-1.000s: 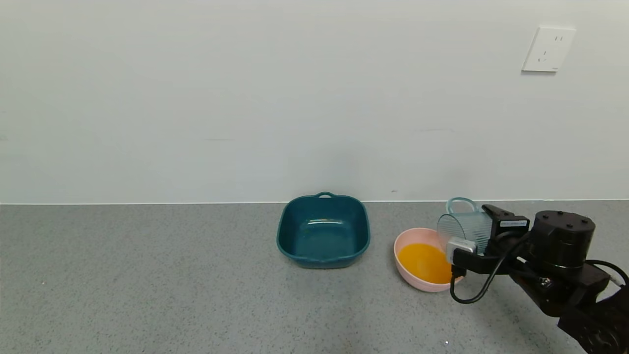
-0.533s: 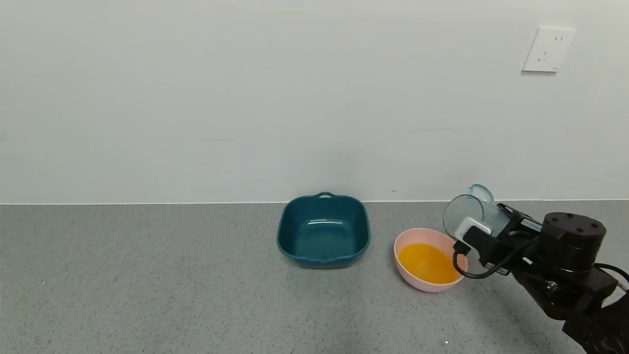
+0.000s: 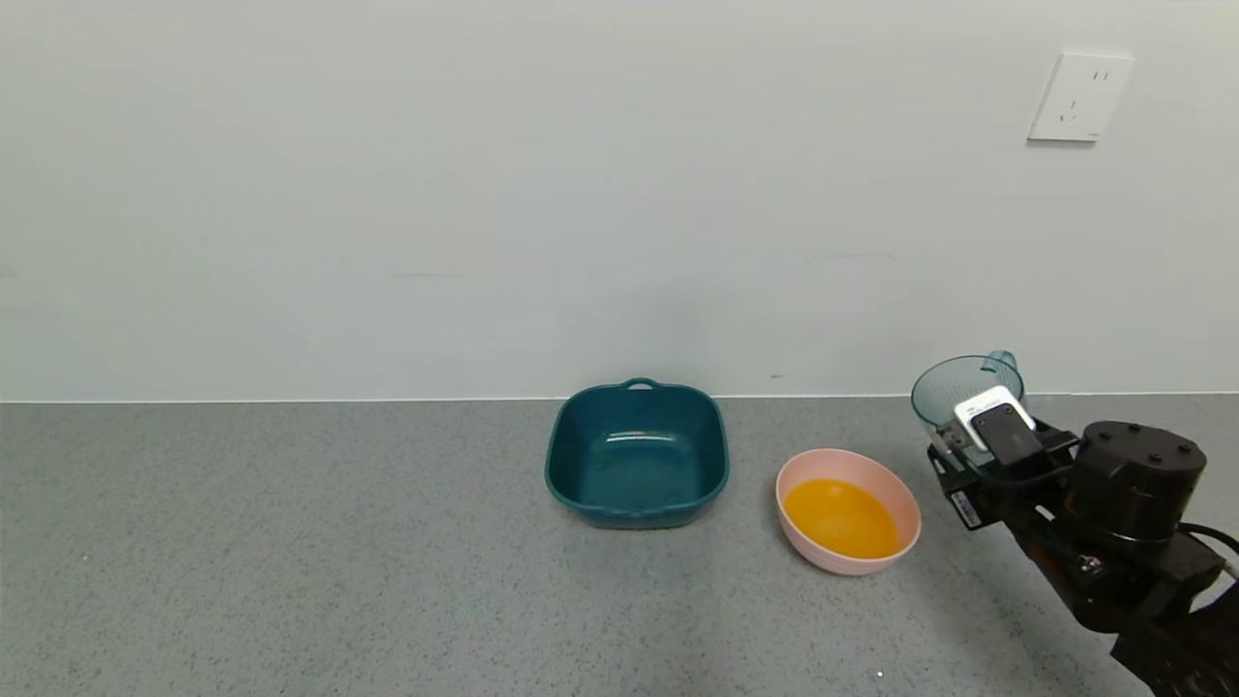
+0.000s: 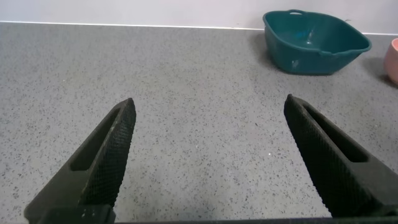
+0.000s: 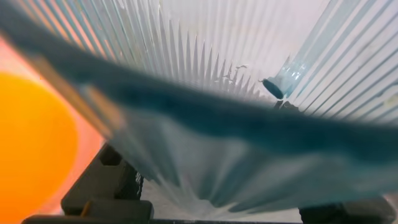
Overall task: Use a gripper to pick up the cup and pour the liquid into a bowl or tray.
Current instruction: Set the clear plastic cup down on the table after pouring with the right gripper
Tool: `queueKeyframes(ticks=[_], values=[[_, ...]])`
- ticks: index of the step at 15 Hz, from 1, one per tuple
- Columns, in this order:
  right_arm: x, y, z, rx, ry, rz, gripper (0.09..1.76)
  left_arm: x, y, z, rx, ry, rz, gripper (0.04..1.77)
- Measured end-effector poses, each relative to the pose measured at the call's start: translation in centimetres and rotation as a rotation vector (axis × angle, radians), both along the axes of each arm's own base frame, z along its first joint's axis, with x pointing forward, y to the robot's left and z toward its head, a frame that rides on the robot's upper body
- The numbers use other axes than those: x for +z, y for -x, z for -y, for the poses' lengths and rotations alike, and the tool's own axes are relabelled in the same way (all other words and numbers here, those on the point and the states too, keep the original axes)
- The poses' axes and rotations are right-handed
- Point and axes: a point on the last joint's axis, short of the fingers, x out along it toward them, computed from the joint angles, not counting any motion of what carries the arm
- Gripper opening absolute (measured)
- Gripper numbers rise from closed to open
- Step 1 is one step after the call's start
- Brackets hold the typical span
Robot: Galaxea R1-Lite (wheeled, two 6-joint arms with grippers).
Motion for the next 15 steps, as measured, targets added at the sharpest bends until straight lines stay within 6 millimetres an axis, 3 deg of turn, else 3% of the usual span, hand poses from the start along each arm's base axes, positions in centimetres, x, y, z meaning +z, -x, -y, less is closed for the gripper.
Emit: queueKeyframes(ticks=[8, 15], values=[[0.1, -0.7, 0.2, -0.070, -0.451, 0.089, 1.33, 0.0, 0.0, 0.0, 0.000, 0.000, 0.000, 1.72], [-0.4, -2.8, 3.2, -0.083, -0.578, 0.112, 1.33, 0.0, 0.0, 0.0, 0.000, 0.000, 0.000, 1.72]])
